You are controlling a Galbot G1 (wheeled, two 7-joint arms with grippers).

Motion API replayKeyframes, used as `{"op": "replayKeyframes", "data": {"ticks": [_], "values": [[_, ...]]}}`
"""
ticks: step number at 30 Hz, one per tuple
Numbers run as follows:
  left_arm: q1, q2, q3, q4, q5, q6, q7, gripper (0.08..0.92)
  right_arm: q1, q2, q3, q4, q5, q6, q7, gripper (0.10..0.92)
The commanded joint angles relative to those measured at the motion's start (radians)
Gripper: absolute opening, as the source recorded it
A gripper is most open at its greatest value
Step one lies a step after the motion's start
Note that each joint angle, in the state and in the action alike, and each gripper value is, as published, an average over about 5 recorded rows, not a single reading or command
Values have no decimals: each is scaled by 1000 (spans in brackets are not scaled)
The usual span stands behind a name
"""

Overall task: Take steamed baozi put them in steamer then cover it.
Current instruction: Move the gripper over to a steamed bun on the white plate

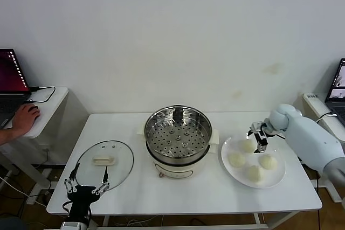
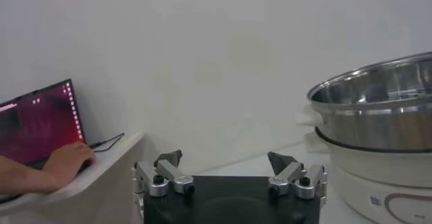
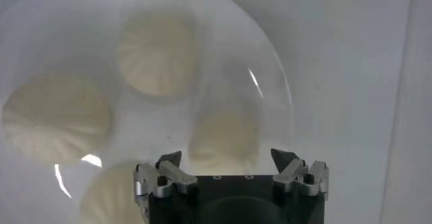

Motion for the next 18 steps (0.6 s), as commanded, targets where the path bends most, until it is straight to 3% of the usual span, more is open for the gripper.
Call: {"op": "replayKeyframes", "data": {"ticks": [1,18], "values": [[0,1,0,1,1,0,-1,823,-2,21,-3,-24,-13,1,-5,815],[0,-4,2,3,2,-3,-6,823,1,40,11,-58,-33,-9,15,626]]}}
